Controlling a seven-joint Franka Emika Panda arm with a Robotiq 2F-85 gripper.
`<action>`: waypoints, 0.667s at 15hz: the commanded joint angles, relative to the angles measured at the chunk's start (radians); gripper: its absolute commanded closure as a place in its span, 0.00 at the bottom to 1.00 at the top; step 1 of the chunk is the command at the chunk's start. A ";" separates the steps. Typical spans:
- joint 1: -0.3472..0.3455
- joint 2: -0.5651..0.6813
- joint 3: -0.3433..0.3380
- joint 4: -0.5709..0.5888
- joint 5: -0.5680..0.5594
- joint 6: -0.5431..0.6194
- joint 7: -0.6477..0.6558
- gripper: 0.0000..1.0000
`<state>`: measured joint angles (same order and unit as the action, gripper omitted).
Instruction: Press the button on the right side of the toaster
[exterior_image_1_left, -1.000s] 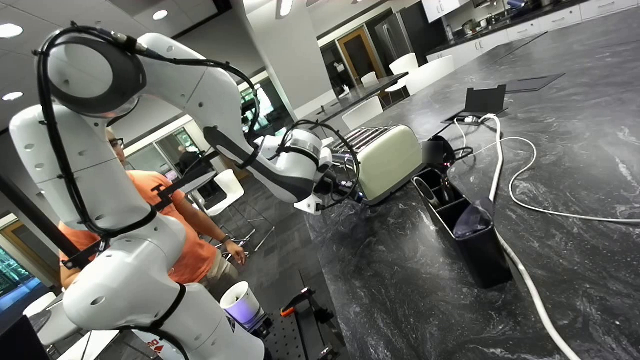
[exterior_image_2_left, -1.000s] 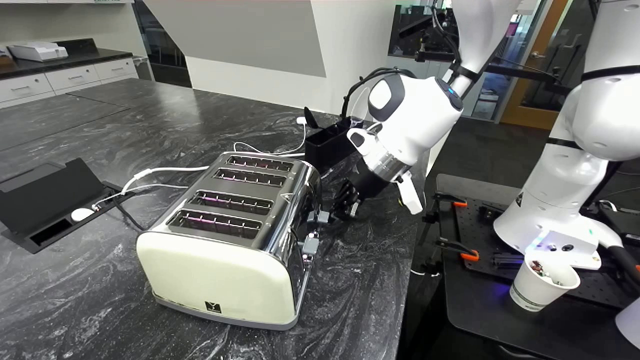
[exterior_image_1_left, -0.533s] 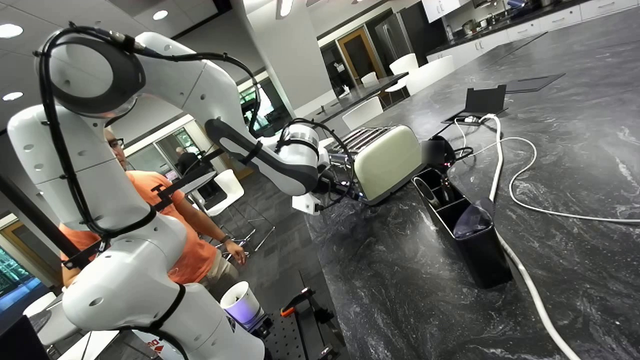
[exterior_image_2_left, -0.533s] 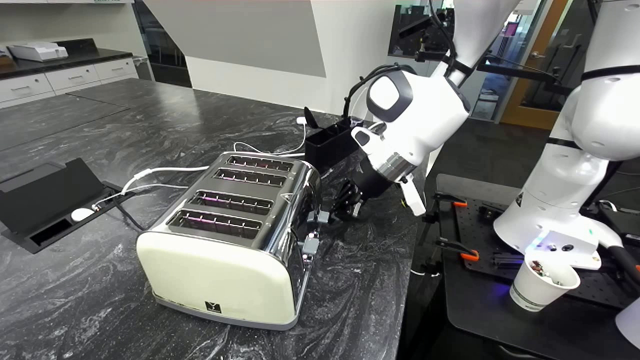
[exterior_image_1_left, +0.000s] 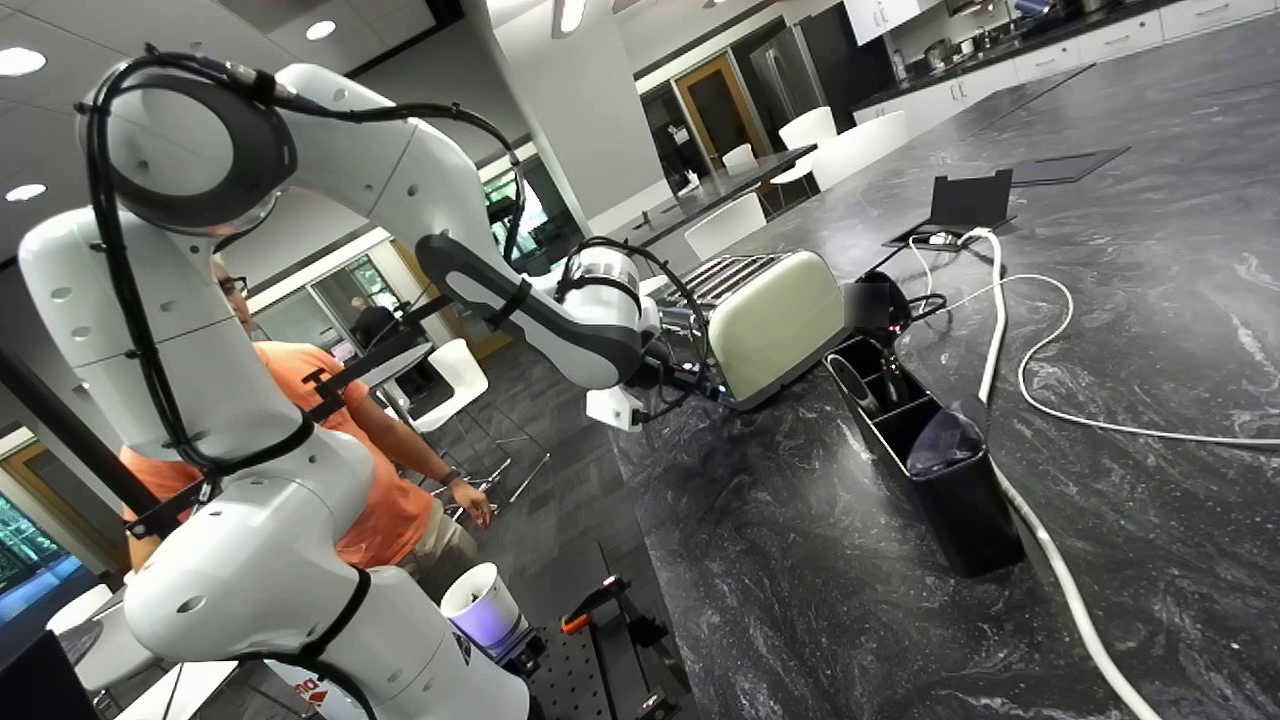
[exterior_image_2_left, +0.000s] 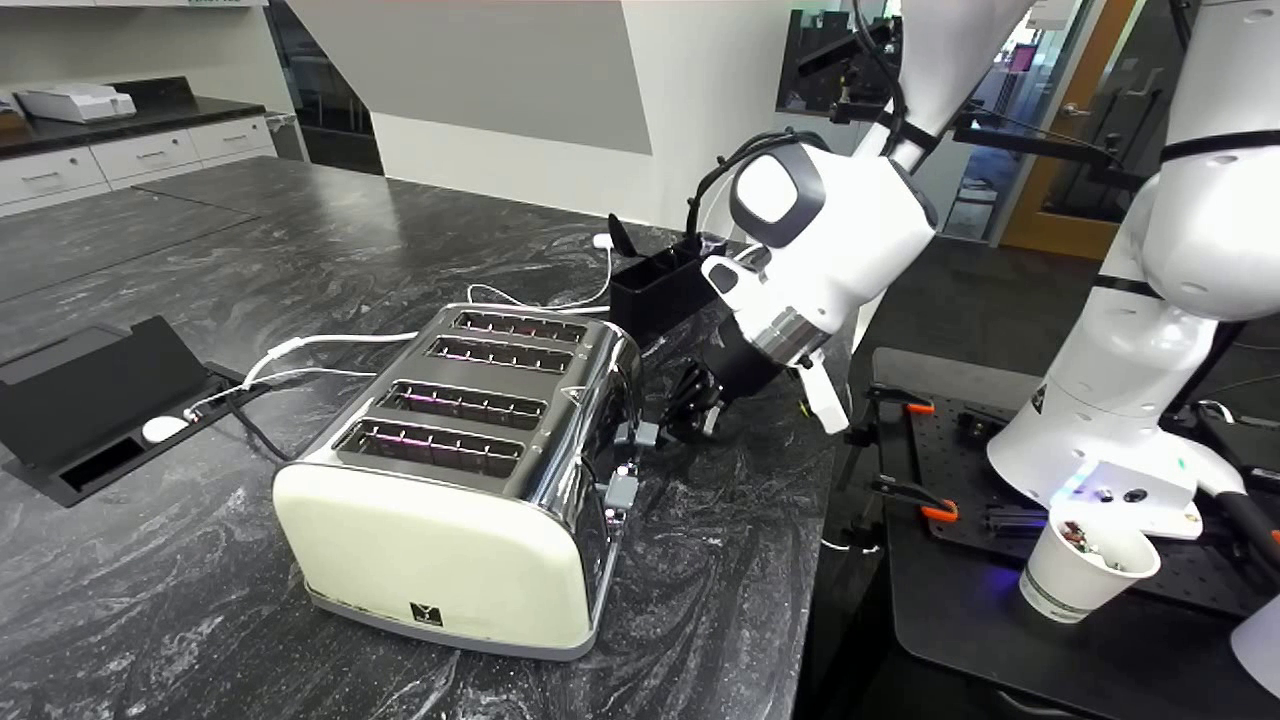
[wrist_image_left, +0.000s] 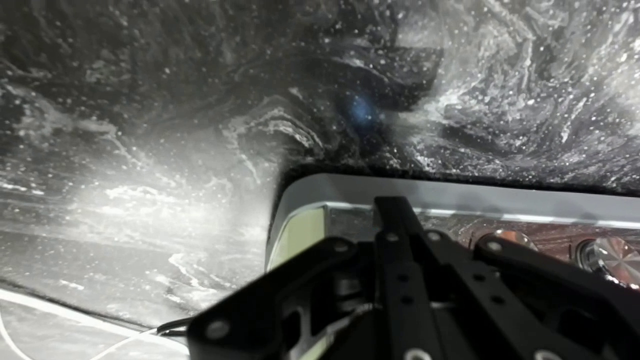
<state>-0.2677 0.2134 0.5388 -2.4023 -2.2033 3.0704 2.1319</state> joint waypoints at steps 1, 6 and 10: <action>-0.011 0.016 0.010 0.019 -0.030 -0.020 0.029 1.00; -0.009 0.020 0.015 0.027 -0.034 -0.051 0.036 1.00; -0.001 -0.009 0.010 0.007 -0.010 -0.035 0.018 1.00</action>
<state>-0.2669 0.2258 0.5404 -2.3947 -2.2063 3.0532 2.1319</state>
